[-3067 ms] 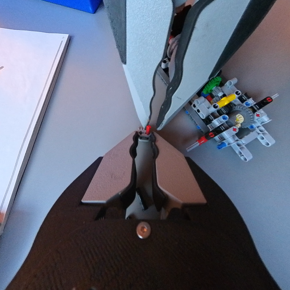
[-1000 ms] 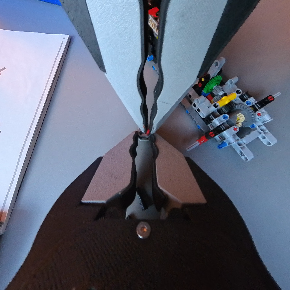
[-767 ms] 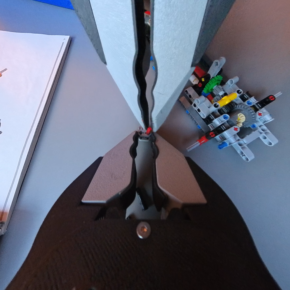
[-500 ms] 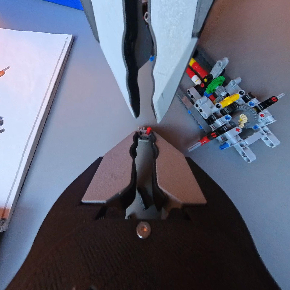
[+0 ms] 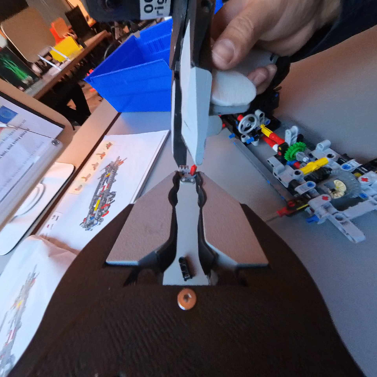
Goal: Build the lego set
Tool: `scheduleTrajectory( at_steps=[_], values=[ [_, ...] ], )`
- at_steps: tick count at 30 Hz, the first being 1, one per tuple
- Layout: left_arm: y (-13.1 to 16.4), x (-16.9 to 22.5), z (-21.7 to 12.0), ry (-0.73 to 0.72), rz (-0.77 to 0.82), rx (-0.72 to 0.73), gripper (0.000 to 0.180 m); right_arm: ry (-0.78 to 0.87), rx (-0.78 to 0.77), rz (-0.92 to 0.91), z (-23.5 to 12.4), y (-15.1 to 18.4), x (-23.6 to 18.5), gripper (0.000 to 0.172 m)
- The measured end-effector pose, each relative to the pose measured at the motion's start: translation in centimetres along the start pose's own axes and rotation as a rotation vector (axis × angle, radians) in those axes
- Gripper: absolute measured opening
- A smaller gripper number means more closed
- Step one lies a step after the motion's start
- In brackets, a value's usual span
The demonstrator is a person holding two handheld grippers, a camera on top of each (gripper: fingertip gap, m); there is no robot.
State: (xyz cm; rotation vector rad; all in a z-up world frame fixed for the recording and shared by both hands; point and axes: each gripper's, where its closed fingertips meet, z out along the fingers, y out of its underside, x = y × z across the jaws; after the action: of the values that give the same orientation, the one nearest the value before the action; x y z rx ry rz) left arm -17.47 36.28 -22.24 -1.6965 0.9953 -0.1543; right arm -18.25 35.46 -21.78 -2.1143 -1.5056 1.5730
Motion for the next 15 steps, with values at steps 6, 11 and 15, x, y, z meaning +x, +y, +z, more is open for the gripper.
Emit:
scheduleTrajectory(
  at_steps=[6, 11, 15],
  values=[
    [-0.3, -0.2, -0.1, -0.053, 0.052, -0.001, 0.014, -0.029, -0.004, -0.036, 0.7, -0.3, -0.7, 0.036],
    [-0.2, -0.6, -0.3, -0.066, 0.049, -0.002, 0.014, -0.048, 0.011, -0.044, 0.9, -0.7, -0.9, 0.03],
    [-0.7, -0.8, -0.6, -0.105, 0.094, 0.012, 0.014, -0.111, 0.019, -0.027, 0.9, -0.8, -1.5, 0.03]
  ],
)
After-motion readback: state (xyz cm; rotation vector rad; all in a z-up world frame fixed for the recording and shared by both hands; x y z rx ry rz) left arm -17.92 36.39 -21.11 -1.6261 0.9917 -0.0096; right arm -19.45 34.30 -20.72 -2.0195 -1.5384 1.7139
